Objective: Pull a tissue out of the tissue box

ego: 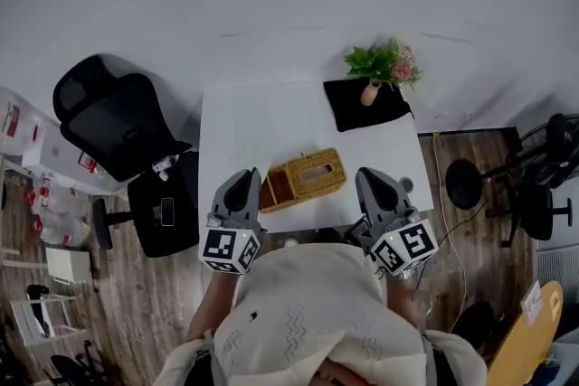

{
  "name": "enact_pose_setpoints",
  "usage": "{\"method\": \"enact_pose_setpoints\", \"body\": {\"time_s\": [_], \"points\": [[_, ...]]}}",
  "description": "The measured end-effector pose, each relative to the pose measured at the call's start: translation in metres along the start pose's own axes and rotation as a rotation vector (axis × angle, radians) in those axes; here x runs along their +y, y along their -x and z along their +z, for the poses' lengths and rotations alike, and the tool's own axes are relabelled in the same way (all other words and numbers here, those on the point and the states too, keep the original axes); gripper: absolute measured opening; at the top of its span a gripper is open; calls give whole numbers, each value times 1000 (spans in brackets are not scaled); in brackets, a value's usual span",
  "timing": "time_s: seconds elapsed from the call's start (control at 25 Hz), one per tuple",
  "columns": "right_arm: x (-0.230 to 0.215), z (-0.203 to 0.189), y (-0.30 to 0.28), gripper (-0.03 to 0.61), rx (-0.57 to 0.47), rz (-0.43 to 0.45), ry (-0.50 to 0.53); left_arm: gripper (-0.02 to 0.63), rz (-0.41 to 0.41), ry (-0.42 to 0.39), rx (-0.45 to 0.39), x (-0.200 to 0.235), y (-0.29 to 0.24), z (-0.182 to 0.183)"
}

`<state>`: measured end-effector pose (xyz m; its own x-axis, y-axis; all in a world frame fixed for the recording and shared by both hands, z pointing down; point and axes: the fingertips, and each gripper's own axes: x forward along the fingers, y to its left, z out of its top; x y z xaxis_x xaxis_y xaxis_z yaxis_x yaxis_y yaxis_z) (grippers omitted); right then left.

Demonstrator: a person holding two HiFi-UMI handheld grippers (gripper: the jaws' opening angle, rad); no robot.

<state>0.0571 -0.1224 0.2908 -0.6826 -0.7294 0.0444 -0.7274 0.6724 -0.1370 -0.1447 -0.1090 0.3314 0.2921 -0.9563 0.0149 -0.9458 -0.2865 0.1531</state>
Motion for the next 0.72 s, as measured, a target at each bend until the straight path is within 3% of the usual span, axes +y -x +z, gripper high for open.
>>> {"method": "enact_pose_setpoints", "body": {"time_s": [0.72], "points": [[21, -6, -10, 0, 42, 38, 47, 12, -30, -14, 0, -8, -3, 0]]}}
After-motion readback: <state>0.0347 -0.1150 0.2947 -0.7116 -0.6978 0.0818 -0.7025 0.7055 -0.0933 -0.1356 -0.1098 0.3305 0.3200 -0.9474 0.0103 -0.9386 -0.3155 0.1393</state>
